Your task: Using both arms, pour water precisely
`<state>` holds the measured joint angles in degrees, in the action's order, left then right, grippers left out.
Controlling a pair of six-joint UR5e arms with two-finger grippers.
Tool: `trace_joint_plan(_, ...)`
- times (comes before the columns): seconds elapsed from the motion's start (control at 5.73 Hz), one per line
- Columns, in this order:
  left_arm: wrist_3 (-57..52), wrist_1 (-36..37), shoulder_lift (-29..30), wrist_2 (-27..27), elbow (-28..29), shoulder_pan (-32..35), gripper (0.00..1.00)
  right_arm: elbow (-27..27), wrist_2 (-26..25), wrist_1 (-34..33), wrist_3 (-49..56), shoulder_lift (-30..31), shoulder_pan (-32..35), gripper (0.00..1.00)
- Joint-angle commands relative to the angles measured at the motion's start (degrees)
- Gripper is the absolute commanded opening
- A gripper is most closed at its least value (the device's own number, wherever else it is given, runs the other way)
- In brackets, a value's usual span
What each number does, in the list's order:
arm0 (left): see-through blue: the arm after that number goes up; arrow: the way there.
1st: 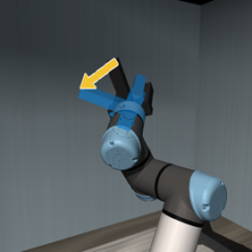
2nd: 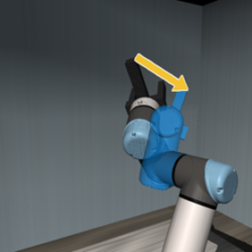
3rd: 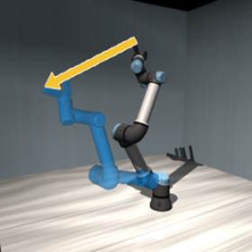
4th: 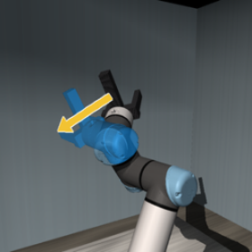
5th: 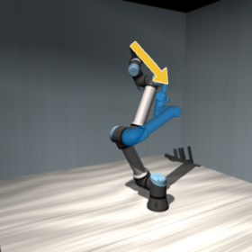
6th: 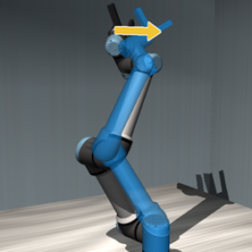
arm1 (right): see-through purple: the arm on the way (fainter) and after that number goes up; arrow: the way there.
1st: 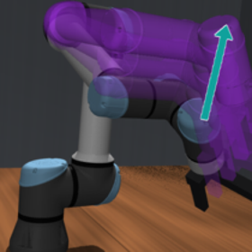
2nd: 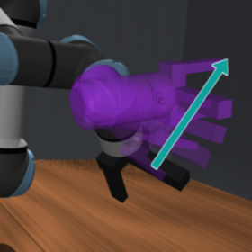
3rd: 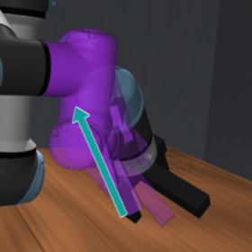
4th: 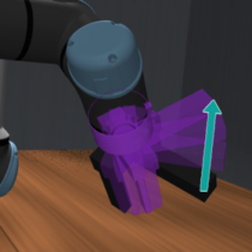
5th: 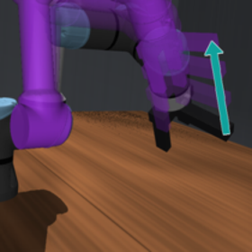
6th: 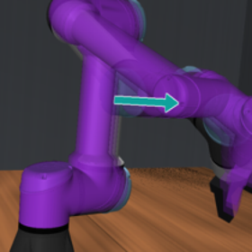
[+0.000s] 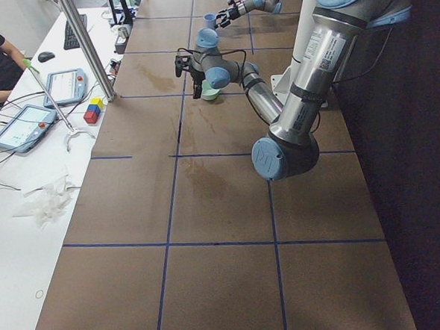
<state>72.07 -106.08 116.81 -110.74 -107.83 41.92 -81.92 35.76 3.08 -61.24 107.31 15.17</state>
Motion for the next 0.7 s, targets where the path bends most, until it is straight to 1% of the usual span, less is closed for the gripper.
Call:
trace_joint_plan(0.0, 0.0, 0.0, 0.0, 0.0, 0.0, 0.0, 0.99, 0.0, 0.1, 0.0, 0.0, -1.4, 1.3, 1.0)
trace_joint_plan(0.52, 0.0, 0.0, 0.0, 0.0, -0.2, 0.0, 0.99, 0.0, 0.3, -0.1, 0.2, -1.4, 1.8, 1.0)
